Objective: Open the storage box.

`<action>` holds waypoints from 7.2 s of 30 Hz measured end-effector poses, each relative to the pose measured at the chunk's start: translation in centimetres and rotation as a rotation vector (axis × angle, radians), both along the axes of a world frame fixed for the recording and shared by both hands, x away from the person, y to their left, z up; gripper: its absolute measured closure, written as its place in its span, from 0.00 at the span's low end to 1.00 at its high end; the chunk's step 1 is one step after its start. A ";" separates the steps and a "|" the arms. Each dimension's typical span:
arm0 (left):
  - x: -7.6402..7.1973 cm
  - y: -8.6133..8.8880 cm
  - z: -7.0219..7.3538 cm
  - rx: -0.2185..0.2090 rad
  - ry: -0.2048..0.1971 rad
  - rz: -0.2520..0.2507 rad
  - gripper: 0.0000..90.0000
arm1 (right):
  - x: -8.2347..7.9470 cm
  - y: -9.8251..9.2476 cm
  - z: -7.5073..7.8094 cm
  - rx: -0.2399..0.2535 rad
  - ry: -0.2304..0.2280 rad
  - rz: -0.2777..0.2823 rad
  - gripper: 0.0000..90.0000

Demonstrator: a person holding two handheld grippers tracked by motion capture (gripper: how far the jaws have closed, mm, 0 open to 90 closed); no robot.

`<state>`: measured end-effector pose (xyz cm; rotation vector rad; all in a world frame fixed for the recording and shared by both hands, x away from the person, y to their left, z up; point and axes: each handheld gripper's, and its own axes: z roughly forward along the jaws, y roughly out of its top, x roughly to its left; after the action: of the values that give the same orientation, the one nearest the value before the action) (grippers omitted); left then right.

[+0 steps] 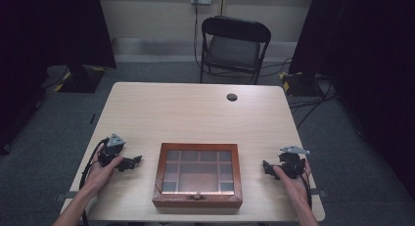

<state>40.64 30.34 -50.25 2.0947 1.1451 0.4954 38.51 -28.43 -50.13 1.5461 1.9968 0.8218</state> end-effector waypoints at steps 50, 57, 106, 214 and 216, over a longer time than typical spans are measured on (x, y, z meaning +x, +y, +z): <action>0.1 -0.1 0.0 -0.004 0.005 0.012 0.04 | -3.0 5.8 6.5 0.211 -0.044 0.429 0.61; 0.1 -0.1 0.0 -0.005 0.005 0.013 0.04 | -4.1 7.5 7.5 0.234 -0.049 0.538 0.70; -1.0 -1.2 2.0 -0.057 0.024 -0.047 0.19 | -8.0 18.7 6.0 0.218 0.062 1.047 0.89; -4.1 -7.9 8.4 -0.318 -0.199 -0.344 0.32 | -3.9 9.6 12.0 0.270 -0.129 0.764 0.17; -3.8 -7.9 8.5 -0.325 -0.197 -0.345 0.33 | -3.3 9.4 11.8 0.264 -0.126 0.739 0.18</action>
<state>36.80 22.48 -41.71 1.8593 0.6800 0.3176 35.16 -19.06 -38.28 0.8074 2.4531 1.4659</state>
